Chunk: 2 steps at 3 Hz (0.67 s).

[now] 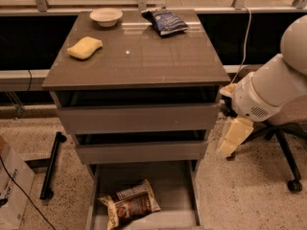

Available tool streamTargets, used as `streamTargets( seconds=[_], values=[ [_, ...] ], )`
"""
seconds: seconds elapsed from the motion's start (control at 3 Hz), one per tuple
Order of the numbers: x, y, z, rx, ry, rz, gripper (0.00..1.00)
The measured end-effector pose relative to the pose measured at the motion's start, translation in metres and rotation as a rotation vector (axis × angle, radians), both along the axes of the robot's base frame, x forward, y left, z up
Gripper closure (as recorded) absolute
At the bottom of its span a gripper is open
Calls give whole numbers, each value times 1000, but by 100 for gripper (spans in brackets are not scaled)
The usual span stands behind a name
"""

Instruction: Pick brown chip bag from bottom drawer and place on counter

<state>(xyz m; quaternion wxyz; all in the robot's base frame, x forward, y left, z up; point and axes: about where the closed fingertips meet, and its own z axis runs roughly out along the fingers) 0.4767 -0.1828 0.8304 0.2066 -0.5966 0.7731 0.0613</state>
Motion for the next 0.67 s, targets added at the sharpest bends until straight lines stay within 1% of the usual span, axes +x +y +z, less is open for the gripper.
streamTargets(
  seconds=[0.33, 0.67],
  values=[
    [-1, 24, -38, 74, 13, 33, 0],
    [2, 48, -78, 180, 16, 74, 0]
  ],
)
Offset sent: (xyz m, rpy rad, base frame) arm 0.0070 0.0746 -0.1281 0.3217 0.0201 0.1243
